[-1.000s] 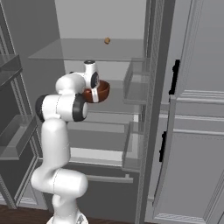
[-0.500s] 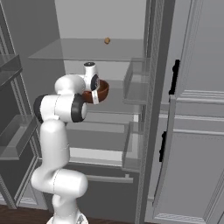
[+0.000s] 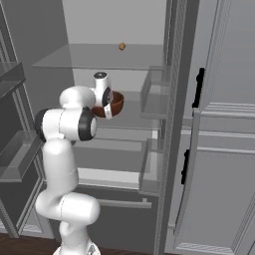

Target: Pick the chicken drumstick and avocado from their plates and place them in the bowl. Then put the bowl in the fridge.

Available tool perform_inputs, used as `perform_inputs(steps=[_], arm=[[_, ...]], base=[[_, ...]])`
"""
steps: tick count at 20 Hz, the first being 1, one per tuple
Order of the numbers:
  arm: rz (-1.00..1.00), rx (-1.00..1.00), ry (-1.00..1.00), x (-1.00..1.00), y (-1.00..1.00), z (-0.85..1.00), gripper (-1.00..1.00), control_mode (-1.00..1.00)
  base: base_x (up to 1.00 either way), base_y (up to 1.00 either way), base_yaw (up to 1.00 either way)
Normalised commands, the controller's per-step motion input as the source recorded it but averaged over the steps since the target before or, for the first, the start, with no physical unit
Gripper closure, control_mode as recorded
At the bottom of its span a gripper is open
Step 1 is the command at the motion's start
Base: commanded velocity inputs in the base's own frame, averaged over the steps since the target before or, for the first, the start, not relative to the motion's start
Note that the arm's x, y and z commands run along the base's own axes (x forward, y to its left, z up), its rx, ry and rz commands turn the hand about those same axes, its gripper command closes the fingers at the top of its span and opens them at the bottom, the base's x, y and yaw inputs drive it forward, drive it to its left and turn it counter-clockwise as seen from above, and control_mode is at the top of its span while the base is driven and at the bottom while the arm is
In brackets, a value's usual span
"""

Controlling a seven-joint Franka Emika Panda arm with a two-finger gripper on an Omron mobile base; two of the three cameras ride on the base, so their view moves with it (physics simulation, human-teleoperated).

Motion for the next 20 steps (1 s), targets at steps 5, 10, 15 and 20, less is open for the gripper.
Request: perform_inputs(steps=[5,10,15,20], arm=[[0.00,0.03,-0.21,-0.21,0.00,0.00,-1.00,-1.00],[0.06,0.07,-0.16,-0.26,-0.02,0.07,-1.00,-1.00],[0.10,0.09,-0.14,-0.56,-0.09,0.33,-1.00,-1.00],[0.05,0.01,-0.12,-0.72,-0.14,0.61,-1.00,-1.00]], base=[[0.00,0.00,0.00],[0.00,0.00,0.00],[0.00,0.00,0.00],[0.00,0.00,0.00]])
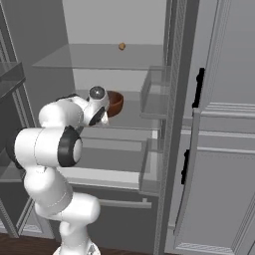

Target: Pick the chicken drumstick and avocado from their plates and place them in the bowl. Then put the bowl in the fridge.

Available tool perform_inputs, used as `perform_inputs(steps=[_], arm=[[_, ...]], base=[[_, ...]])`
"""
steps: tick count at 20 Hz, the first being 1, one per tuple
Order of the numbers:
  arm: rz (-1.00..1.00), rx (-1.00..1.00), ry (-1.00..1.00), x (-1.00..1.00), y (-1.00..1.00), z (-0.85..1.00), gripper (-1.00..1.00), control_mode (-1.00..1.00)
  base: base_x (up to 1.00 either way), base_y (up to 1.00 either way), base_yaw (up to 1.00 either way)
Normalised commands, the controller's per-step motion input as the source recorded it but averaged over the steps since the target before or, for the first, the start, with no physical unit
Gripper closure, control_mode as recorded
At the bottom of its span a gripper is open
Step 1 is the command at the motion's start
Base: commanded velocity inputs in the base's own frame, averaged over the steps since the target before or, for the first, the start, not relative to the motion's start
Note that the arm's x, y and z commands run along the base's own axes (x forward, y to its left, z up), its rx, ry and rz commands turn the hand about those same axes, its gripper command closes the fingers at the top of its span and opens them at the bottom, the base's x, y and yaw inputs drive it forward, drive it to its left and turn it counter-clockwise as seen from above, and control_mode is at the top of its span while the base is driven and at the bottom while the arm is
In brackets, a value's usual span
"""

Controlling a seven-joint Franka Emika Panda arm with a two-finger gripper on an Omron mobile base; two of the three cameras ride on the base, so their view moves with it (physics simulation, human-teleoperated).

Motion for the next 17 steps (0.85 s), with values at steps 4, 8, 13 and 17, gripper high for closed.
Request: perform_inputs(steps=[4,8,13,17], arm=[[0.00,0.00,0.01,-0.98,-0.06,0.66,-1.00,-1.00],[0.00,0.00,0.06,-1.00,0.00,0.58,-1.00,-1.00],[0.00,0.00,0.09,-1.00,0.00,0.57,-1.00,-1.00],[0.00,0.00,0.06,-1.00,0.00,0.37,-1.00,-1.00]], base=[[0.00,0.00,0.00],[0.00,0.00,0.00],[0.00,0.00,0.00],[0.00,0.00,0.00]])
